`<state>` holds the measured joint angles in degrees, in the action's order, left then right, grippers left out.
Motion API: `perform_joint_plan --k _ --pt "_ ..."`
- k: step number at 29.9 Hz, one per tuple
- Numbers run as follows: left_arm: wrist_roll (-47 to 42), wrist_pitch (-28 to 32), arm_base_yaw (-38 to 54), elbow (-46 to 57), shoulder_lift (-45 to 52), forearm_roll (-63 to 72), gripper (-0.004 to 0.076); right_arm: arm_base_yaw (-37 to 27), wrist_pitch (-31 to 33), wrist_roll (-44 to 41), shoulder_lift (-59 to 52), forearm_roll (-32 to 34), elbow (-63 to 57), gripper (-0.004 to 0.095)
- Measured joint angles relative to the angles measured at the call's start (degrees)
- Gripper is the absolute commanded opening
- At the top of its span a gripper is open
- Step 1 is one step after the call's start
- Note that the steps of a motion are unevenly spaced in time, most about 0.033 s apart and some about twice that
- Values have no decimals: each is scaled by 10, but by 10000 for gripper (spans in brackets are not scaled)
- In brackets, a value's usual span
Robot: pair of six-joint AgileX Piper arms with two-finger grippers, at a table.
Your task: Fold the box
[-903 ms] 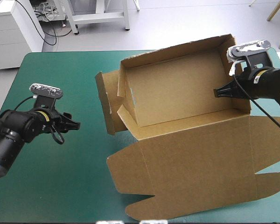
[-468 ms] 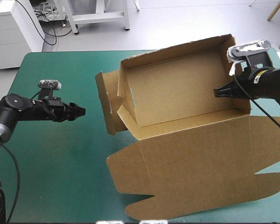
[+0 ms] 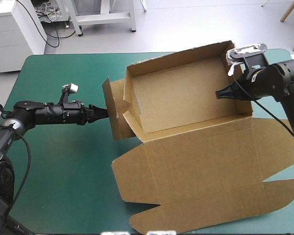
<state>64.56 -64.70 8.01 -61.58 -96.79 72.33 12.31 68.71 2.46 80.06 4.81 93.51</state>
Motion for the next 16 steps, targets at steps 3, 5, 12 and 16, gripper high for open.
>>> perform_joint_plan --k 3,5,12,16 --pt "4 -5 -18 0 -1 0 442 0 -13 0 21 -2 0 -22" --pt "6 -12 -31 0 -1 2 442 0 -21 0 35 -3 0 -22" --pt "16 -26 -43 0 7 39 442 0 -42 -1 69 -4 0 -22" --pt "23 -26 -43 0 41 71 442 0 -55 -1 90 -5 0 -21"
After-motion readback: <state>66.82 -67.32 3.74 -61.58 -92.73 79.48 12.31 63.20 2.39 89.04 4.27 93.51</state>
